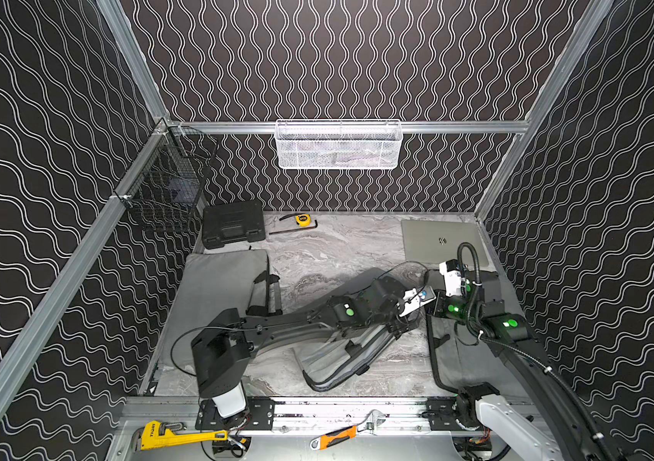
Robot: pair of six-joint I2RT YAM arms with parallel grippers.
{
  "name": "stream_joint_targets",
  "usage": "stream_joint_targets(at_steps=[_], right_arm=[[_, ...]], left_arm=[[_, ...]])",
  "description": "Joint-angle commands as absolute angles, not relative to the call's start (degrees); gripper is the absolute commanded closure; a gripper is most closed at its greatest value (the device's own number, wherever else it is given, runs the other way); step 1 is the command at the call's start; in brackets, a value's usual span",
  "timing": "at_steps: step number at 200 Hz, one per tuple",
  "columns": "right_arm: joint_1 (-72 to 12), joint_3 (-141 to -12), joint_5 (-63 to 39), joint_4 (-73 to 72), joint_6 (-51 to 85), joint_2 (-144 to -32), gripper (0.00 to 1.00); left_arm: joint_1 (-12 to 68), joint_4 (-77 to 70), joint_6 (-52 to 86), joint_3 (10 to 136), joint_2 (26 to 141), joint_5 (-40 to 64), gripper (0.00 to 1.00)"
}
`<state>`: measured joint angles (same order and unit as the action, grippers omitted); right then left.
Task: Open the zippered laptop bag and take out the laptop
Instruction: Adjust the zippered laptop bag at the center of the board.
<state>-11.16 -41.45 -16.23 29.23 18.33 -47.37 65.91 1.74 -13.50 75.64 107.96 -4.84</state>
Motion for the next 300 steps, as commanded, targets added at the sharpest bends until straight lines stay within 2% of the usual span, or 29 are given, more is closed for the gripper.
stream_joint_targets(at_steps=[1,49,70,103,130,162,192,211,218,233,248,283,300], right_arm=[[-11.15,-43.47,-11.22,27.67,20.46,-44.98,1.0],[-11.23,-40.79,-10.89,28.3,24.72,-39.07,1.0],[-12.16,-39.32,-11.92,27.67,26.99,-39.09,1.0],[-15.23,-39.46,-7.74,28.39,27.82,-38.82,1.0],[-18.6,-39.11,-9.95,25.23,30.31,-41.52,1.0],[-29.04,-38.76,-9.25,20.87,32.4,-47.0,1.0],[-31.44,-41.95,-15.39,21.18,29.54,-54.29,1.0],[-31.46,-43.4,-17.85,21.6,26.97,-56.78,1.0],[-31.48,-44.14,-18.55,21.86,25.79,-57.55,1.0],[-31.43,-46.59,-18.74,23.54,22.8,-59.33,1.0],[-31.32,-49.64,-17.59,26.86,19.77,-61.27,1.0],[-31.12,-54.0,-16.09,32.09,14.2,-63.52,1.0],[-30.22,-55.03,-14.51,34.41,12.48,-63.69,1.0]], left_arm=[[65.76,5.5,-14.74,78.37,110.15,-7.52,0.24],[62.85,5.27,-19.03,80.75,111.46,-5.36,0.29],[60.65,4.74,-20.11,78.89,110.39,-3.29,0.32],[59.11,3.18,-23.66,74.88,107.91,-5.34,0.33],[58.27,3.95,-23.47,73.69,106.98,-5.98,0.31],[58.51,4.08,-21.43,70.57,103.59,-2.99,0.3],[60.47,3.27,-20.13,67.55,100.81,-3.5,0.31],[61.56,3.63,-19.87,66.23,100.13,-3.82,0.4],[61.74,3.68,-19.66,65.76,100.04,-3.62,0.47],[62.04,3.73,-19.45,64.79,99.61,-3.31,0.67],[62.22,3.21,-19.02,63.56,98.74,-4.25,0.79],[62.2,1.92,-19.51,60.68,97.21,-5.62,1.0],[62.2,1.83,-19.95,59.78,96.62,-5.48,1.0]])
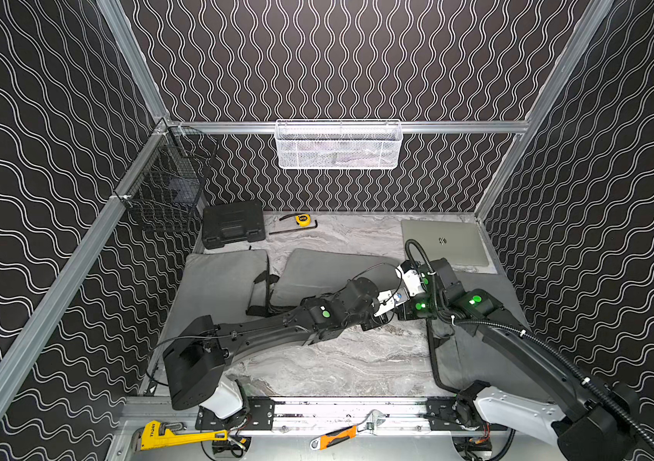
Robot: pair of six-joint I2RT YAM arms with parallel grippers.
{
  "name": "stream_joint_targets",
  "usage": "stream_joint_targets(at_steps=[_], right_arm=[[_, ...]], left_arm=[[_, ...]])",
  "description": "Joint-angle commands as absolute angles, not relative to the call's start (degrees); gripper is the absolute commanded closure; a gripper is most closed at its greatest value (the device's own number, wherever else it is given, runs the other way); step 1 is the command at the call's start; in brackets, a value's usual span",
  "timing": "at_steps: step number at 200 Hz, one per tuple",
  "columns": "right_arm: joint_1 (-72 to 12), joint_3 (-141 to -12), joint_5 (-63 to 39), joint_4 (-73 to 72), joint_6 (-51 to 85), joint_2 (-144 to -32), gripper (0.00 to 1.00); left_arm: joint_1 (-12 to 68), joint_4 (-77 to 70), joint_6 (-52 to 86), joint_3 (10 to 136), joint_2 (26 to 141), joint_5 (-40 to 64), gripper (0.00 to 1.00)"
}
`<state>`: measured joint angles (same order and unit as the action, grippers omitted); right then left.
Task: Open the zippered laptop bag and take out the laptop
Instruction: Adjust the zippered laptop bag at the center of the board.
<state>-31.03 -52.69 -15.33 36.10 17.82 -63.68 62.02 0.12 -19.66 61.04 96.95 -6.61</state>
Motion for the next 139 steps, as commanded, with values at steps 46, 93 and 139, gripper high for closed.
stream_joint_targets(at_steps=[46,93,139], right_arm=[[-23.09,-56.14,-13.75,36.47,10.96,-64.42,1.0],[-17.94,-55.22,-16.98,36.53,8.89,-66.72,1.0],[-15.62,-52.77,-18.89,31.99,9.57,-67.58,1.0]], left_arm=[[62.23,-0.17,-20.21,55.81,92.93,-3.78,1.0],[62.14,-2.76,-20.21,51.03,87.73,-1.79,1.0],[62.14,-1.76,-19.9,52.26,88.39,-1.82,1.0]])
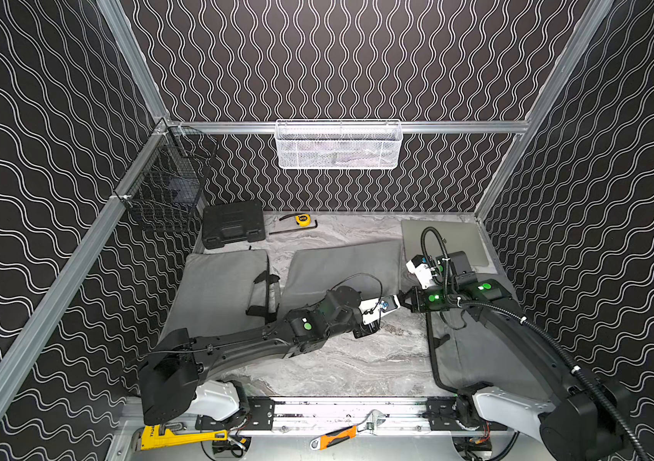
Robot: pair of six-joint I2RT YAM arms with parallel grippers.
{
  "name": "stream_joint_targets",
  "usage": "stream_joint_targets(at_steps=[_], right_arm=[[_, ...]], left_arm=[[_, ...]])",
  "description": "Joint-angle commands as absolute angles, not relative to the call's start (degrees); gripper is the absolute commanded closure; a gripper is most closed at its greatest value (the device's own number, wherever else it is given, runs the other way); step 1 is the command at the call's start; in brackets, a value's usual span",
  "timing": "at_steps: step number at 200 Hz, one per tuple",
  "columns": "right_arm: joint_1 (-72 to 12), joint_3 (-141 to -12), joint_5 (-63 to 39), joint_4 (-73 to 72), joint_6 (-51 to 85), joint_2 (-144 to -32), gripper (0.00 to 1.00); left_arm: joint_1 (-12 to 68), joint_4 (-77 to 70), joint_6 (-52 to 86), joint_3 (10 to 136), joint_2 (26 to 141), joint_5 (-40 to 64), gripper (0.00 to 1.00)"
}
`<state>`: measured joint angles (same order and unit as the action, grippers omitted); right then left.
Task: Open the zippered laptop bag and take out the laptop
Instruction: Open the bag flap on the zippered laptop bag.
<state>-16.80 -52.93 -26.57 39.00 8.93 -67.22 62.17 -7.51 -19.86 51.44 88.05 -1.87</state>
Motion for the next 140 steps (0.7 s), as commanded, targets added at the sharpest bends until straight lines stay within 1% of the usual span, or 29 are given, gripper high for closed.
stream_joint_targets(at_steps=[1,7,14,23,33,40,51,67,101,122,140], right_arm=[[-15.63,-52.75,-18.98,31.95,9.62,-67.63,1.0],[-15.64,-52.82,-19.48,31.42,9.75,-67.67,1.0],[-15.64,-52.91,-19.91,30.94,9.76,-67.77,1.0],[-15.64,-53.14,-20.29,30.44,9.51,-67.92,1.0],[-15.63,-53.67,-20.26,30.49,9.11,-68.11,1.0],[-15.57,-54.06,-20.13,30.71,8.73,-68.28,1.0],[-15.57,-54.56,-19.53,31.22,8.15,-68.54,1.0],[-15.63,-54.91,-18.59,31.68,7.65,-68.64,1.0],[-15.6,-53.85,-19.52,30.36,8.0,-68.71,1.0],[-15.58,-53.2,-20.26,29.45,8.09,-69.15,1.0],[-15.64,-53.02,-20.31,28.94,7.87,-69.37,1.0]], left_arm=[[62.14,-1.8,-19.79,52.28,88.4,-1.92,1.0],[62.14,-1.82,-19.54,52.48,88.6,-2.69,1.0],[62.14,-1.83,-19.51,52.62,88.76,-3.58,0.82],[62.21,-1.99,-19.29,52.64,89.03,-4.37,0.54],[62.14,-1.97,-19.1,52.48,89.19,-5.31,0.36],[62.14,-1.91,-18.92,52.31,89.24,-6.48,0.27],[61.92,-1.95,-18.58,51.7,89.21,-8.69,0.18],[60.91,-1.31,-17.78,50.76,89.04,-10.91,0.13],[60.21,3.96,-17.19,51.36,90.87,-16.14,0.12],[60.21,3.1,-16.22,49.0,90.26,-17.85,0.1],[59.29,2.85,-13.58,48.05,91.41,-21.45,0.1]])
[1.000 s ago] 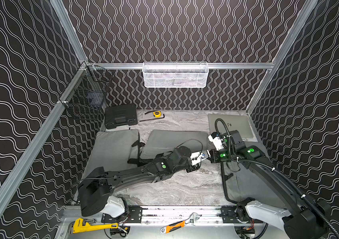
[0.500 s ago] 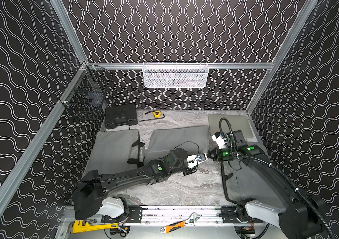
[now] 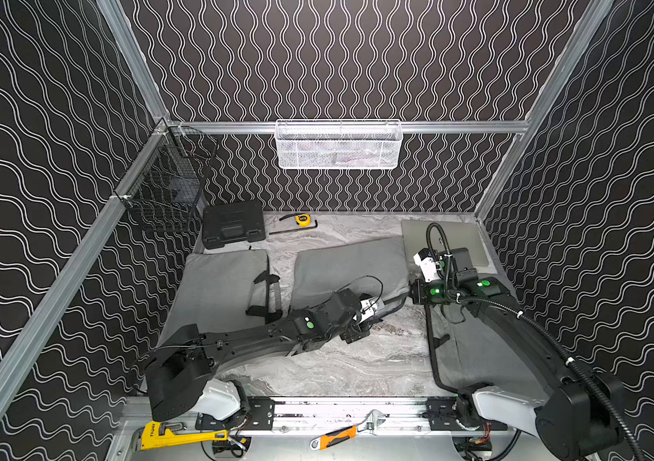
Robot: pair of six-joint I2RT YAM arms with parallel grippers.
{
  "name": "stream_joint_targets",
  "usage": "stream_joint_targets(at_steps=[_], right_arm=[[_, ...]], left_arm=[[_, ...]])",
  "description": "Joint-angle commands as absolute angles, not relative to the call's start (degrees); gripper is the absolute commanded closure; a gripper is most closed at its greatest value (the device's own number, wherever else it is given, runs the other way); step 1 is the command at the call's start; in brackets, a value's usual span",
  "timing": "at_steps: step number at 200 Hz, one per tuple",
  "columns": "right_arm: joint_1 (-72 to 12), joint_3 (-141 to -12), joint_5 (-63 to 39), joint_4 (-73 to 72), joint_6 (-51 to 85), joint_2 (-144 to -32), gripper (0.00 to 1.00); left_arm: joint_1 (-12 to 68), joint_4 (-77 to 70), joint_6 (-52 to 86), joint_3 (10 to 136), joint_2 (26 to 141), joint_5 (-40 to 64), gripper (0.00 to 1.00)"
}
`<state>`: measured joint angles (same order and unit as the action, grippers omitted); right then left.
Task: Open the zippered laptop bag and take out the laptop
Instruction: Open the bag flap on the zippered laptop bag.
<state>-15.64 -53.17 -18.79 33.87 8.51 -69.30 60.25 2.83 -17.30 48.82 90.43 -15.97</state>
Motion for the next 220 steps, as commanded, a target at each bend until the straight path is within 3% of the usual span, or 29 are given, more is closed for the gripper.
stream_joint_targets(at_steps=[1,58,72,80,89,96,129,152,190,220], right_arm=[[-15.64,-53.05,-20.3,28.97,7.85,-69.36,1.0],[-15.64,-51.32,-19.95,27.06,7.77,-69.59,1.0],[-15.64,-50.6,-20.59,25.59,8.55,-70.21,1.0],[-15.58,-50.12,-20.97,24.55,9.08,-70.63,1.0],[-15.59,-50.01,-21.18,23.46,9.7,-71.37,1.0],[-15.63,-50.28,-21.06,22.92,9.92,-72.13,1.0],[-15.61,-52.81,-19.91,18.16,12.28,-76.11,1.0],[-15.49,-54.68,-18.86,13.23,14.43,-78.59,0.93],[-15.49,-58.9,-15.05,15.61,15.82,-76.44,0.55],[-15.55,-53.45,-9.17,17.2,17.03,-65.49,0.44]], left_arm=[[59.18,3.01,-13.38,48.15,91.58,-21.66,0.1],[54.3,0.05,-8.86,47.73,94.34,-20.38,0.27],[53.62,0.11,-8.61,48.25,95.44,-20.15,0.35],[53.53,0.79,-8.66,48.89,95.86,-20.11,0.47],[53.53,2.37,-8.42,49.97,95.85,-19.88,0.8],[53.53,3.85,-8.16,50.79,95.45,-19.43,1.0],[53.53,6.18,-2.44,51.68,91.25,-13.02,1.0],[53.53,6.48,3.2,54.75,90.62,-6.53,1.0],[53.53,9.69,13.21,64.4,95.07,-0.92,1.0],[53.13,9.89,20.22,68.76,98.13,-0.17,1.0]])
